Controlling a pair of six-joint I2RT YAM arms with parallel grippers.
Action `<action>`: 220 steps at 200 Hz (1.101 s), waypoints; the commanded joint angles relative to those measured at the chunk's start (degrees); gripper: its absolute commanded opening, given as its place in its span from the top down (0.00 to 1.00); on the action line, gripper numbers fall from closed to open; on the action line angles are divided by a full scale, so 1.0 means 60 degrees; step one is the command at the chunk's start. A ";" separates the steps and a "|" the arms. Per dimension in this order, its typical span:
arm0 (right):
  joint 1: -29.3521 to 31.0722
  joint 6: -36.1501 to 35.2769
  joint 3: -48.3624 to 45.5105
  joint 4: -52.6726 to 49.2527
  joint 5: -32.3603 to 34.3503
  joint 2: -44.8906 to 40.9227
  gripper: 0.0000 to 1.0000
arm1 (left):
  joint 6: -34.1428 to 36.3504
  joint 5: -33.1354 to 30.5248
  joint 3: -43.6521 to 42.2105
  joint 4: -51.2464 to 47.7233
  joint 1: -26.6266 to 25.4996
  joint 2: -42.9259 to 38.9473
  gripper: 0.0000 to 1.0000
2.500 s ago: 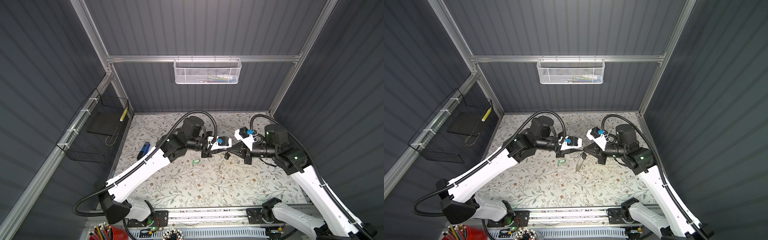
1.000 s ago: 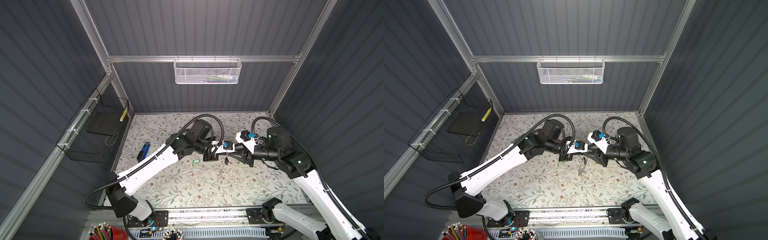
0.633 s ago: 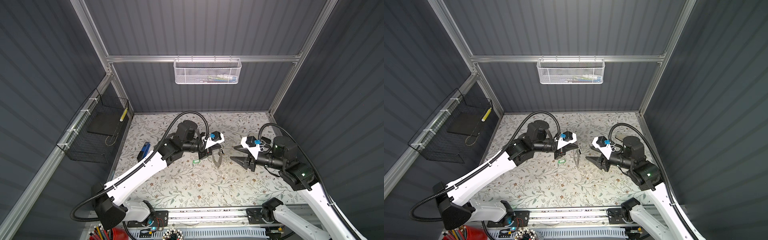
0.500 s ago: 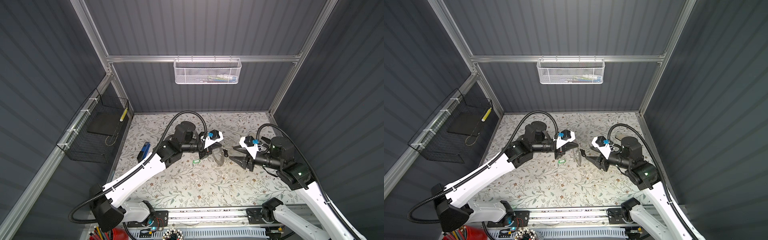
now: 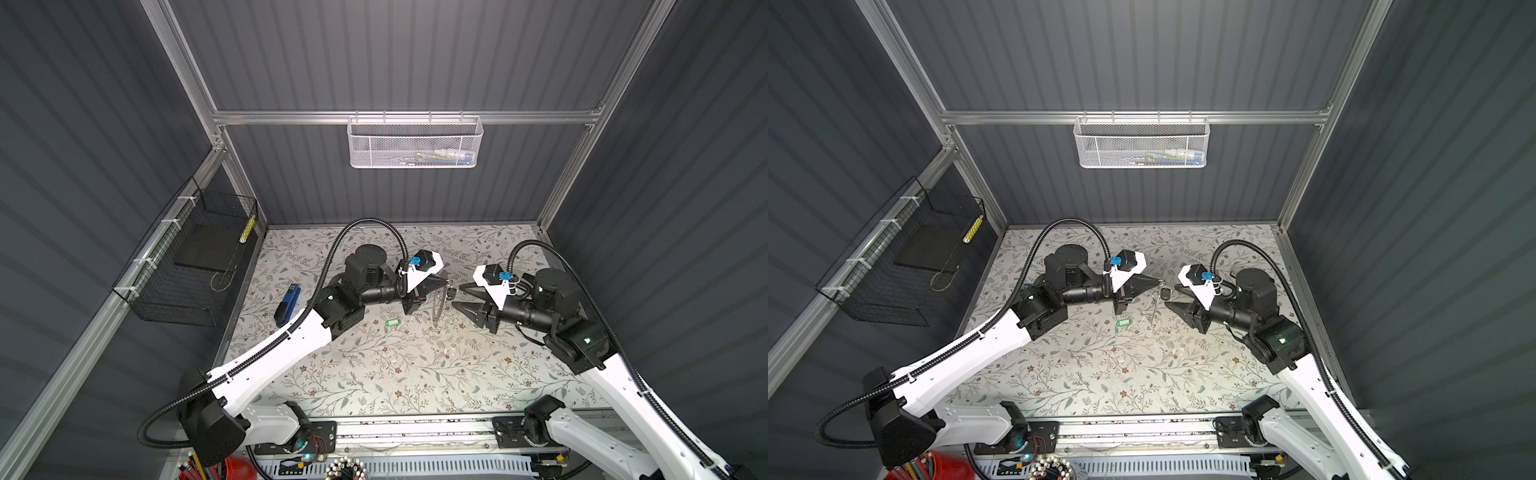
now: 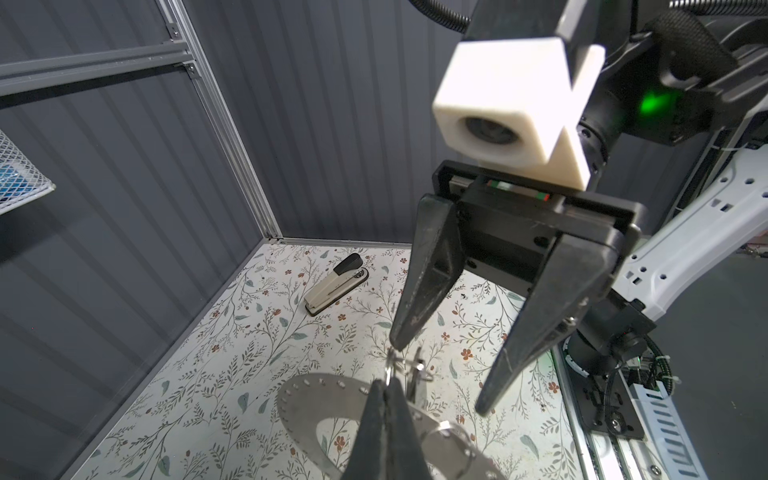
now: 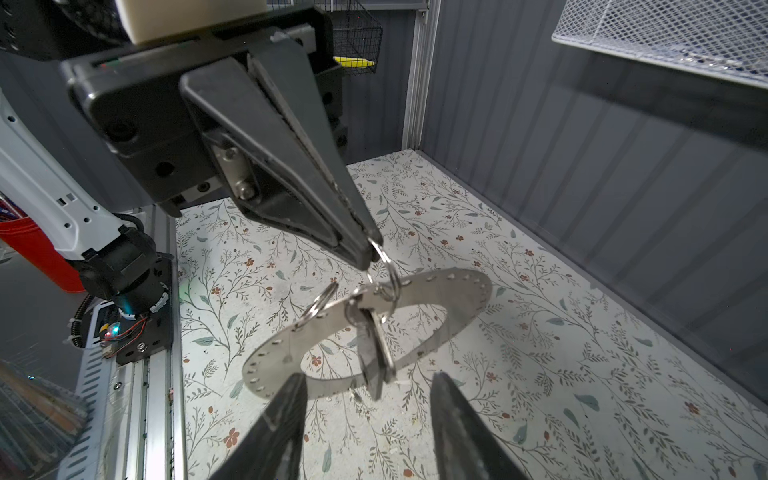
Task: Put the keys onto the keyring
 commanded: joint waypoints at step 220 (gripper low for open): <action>0.0157 -0.0024 0.0328 0.0804 -0.1342 0.1208 0.97 | -0.0879 -0.0190 -0.0522 0.1732 -0.0050 -0.0569 1.00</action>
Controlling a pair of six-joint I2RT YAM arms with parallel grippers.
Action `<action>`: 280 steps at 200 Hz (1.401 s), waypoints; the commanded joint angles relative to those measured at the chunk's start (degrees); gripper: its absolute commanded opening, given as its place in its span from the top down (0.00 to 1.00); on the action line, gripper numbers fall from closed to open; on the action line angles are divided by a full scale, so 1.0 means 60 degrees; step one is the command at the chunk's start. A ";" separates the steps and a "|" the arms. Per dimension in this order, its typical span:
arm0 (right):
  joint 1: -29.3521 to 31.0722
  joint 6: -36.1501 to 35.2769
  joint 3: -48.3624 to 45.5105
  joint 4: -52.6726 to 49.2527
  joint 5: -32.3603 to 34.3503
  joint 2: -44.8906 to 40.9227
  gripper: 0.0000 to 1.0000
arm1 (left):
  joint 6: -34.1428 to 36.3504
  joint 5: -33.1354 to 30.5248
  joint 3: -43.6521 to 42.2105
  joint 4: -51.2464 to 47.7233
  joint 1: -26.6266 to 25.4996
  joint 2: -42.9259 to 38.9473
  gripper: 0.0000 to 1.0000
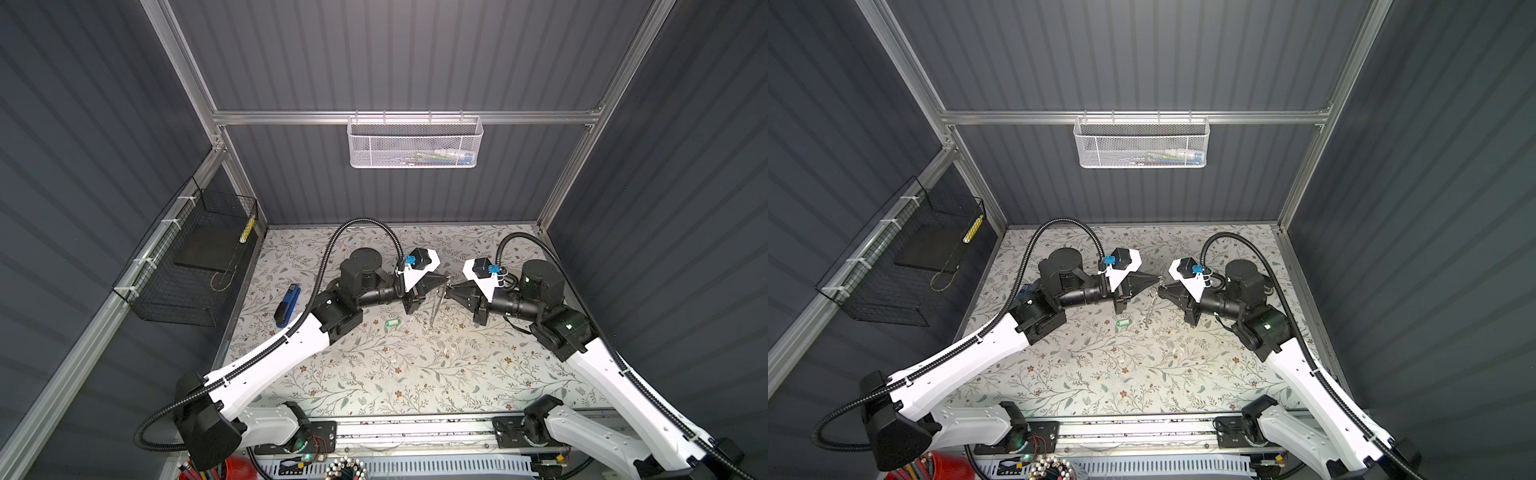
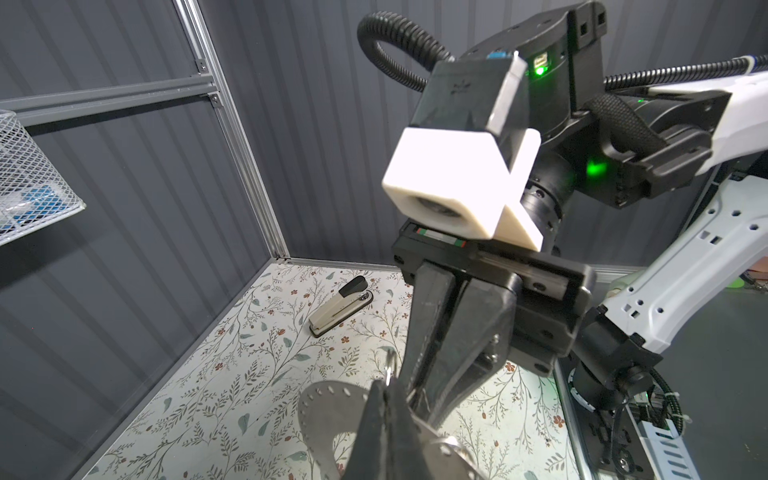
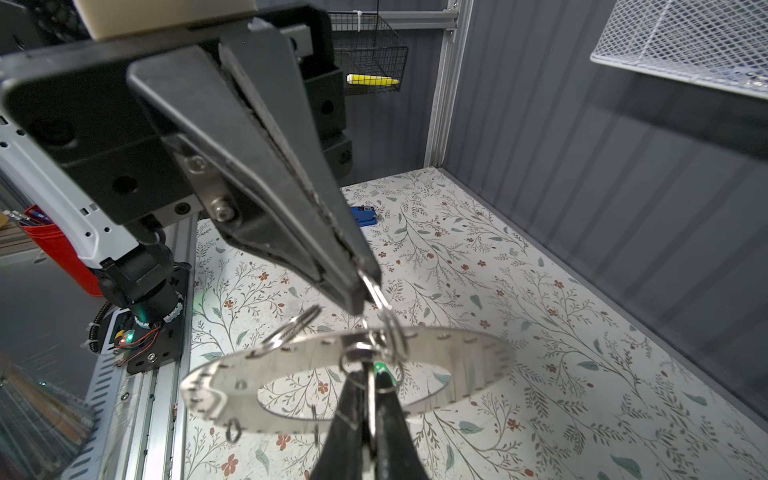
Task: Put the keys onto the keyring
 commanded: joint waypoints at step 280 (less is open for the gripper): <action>-0.0501 -0.1258 0.1028 -0.1255 0.0492 -0.0920 0.74 | -0.0239 0.1438 -0.0199 0.0673 -0.0069 -0.0197 1.00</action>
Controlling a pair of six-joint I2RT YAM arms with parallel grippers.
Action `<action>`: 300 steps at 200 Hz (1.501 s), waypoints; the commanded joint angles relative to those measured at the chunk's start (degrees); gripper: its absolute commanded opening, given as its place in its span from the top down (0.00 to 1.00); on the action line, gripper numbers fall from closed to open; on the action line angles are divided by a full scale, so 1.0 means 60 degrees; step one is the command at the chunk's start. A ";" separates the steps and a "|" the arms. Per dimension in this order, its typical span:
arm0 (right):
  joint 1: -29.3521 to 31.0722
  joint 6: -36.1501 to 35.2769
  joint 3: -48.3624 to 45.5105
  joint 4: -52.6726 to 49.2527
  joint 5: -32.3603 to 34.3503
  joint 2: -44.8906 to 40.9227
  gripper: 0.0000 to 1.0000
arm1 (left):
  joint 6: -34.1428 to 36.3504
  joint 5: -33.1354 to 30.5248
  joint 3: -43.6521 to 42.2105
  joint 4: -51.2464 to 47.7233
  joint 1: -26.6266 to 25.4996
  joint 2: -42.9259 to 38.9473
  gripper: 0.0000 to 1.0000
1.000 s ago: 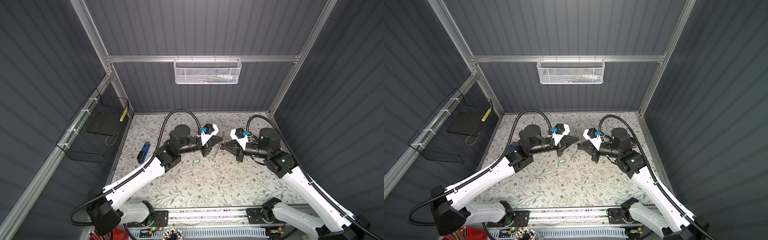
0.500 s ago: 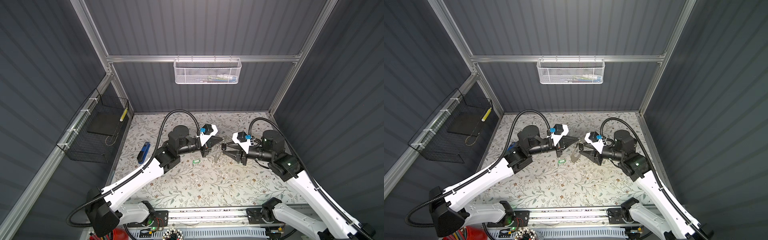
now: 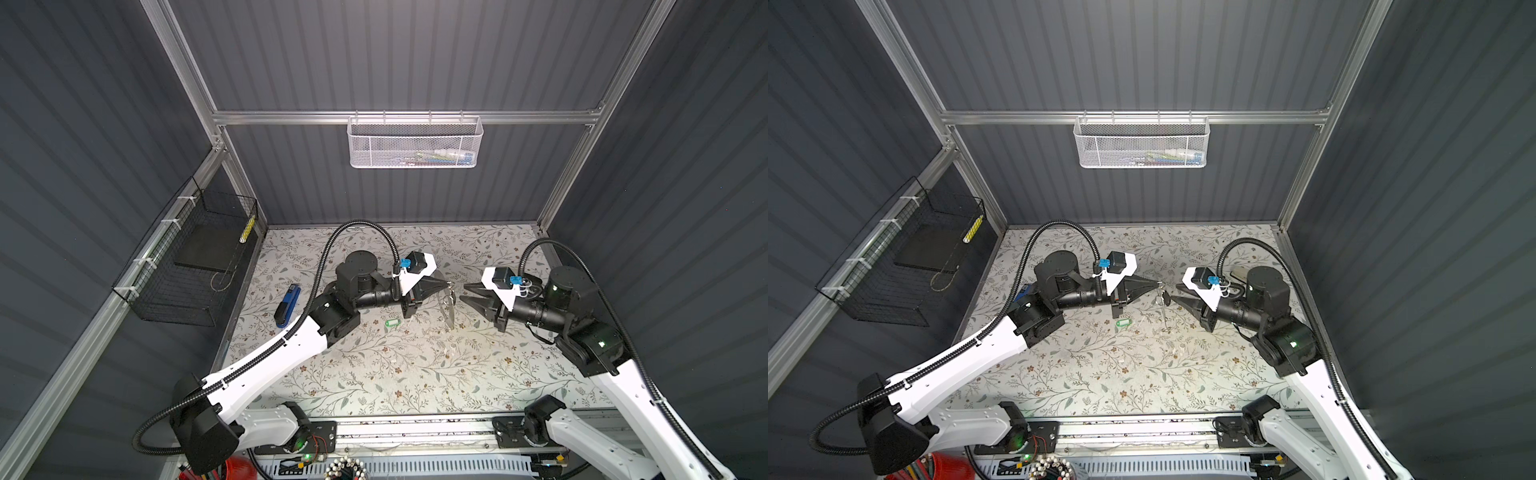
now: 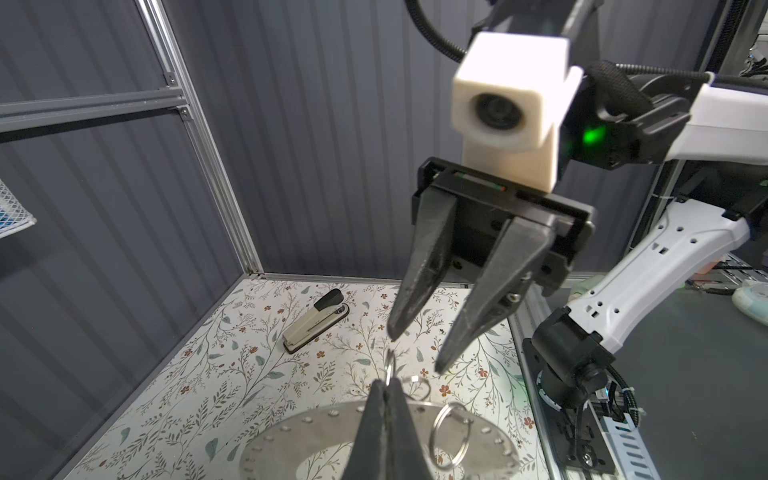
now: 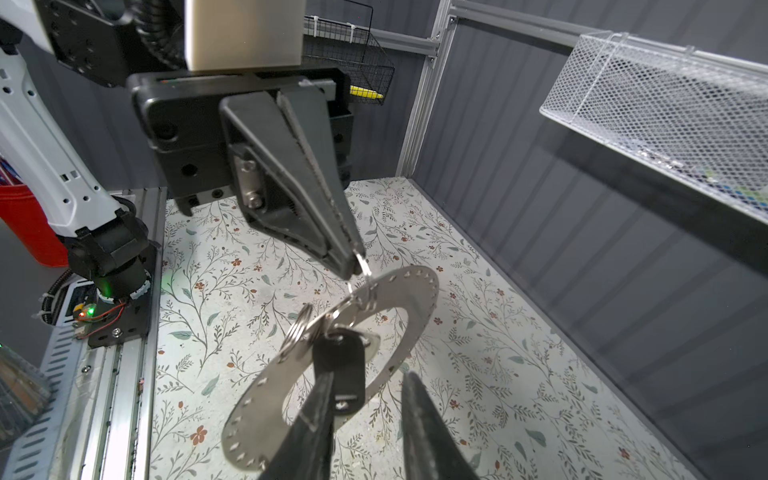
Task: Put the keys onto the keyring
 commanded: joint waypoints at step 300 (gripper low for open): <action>-0.0116 0.0547 -0.0171 0.0890 -0.1043 0.0268 0.73 | 0.0348 0.0712 0.0499 -0.0413 -0.0068 0.0267 1.00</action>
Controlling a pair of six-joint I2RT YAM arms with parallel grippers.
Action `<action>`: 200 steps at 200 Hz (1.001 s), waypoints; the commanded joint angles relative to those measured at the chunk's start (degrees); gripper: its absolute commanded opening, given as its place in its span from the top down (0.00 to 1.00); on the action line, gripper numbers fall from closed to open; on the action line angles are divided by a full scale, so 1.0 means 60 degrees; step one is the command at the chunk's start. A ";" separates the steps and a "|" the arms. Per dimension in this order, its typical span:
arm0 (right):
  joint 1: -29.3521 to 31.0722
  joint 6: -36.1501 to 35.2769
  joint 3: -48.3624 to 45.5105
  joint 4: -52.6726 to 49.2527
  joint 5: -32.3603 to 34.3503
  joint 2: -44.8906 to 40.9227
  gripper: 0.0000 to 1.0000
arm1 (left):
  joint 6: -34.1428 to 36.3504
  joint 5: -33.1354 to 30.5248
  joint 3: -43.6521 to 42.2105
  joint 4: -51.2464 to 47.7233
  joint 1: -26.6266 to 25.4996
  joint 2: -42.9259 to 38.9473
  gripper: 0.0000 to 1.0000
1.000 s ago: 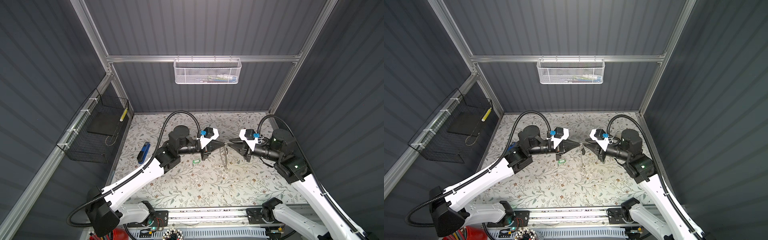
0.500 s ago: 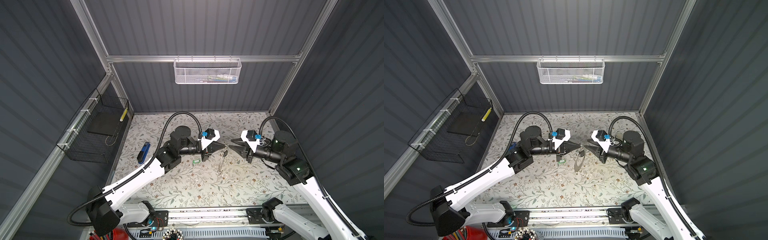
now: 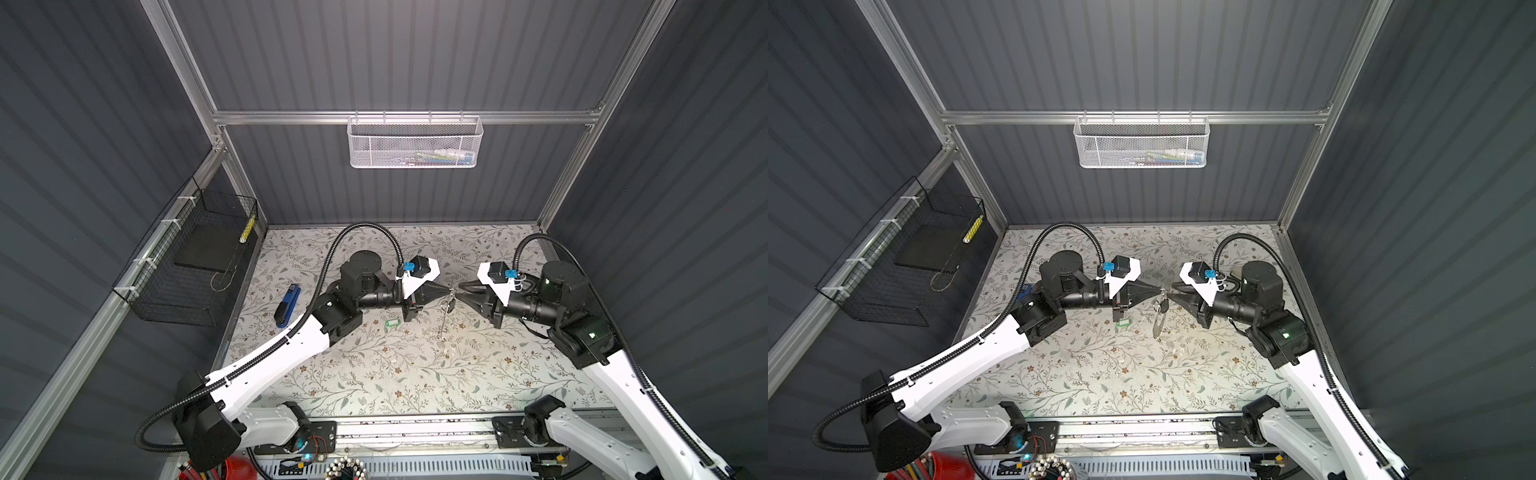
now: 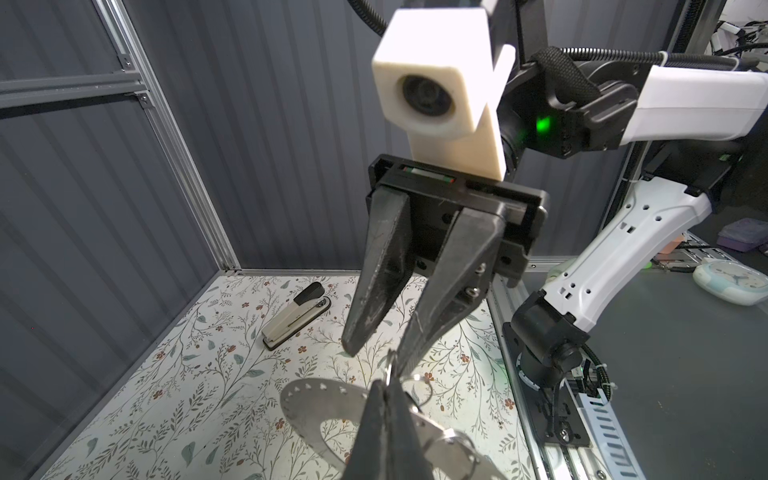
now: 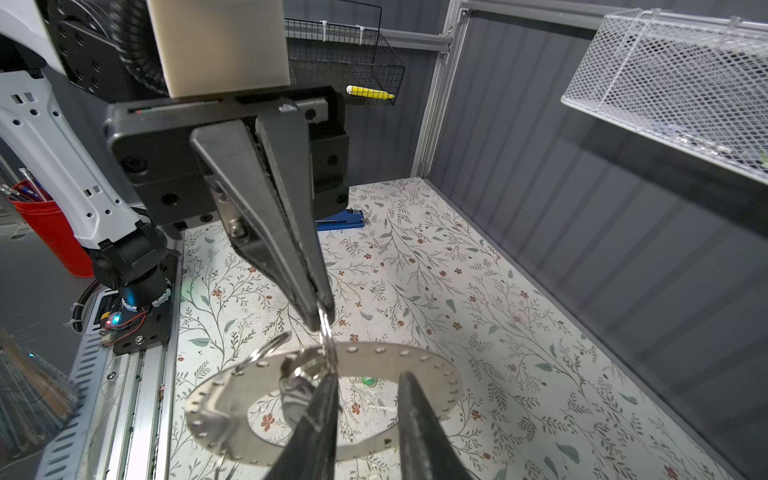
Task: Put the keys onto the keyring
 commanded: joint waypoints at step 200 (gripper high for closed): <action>-0.0014 0.0225 0.0260 -0.0097 -0.1586 0.0295 0.96 | 0.0315 0.0758 0.0356 -0.0116 -0.0072 0.0061 1.00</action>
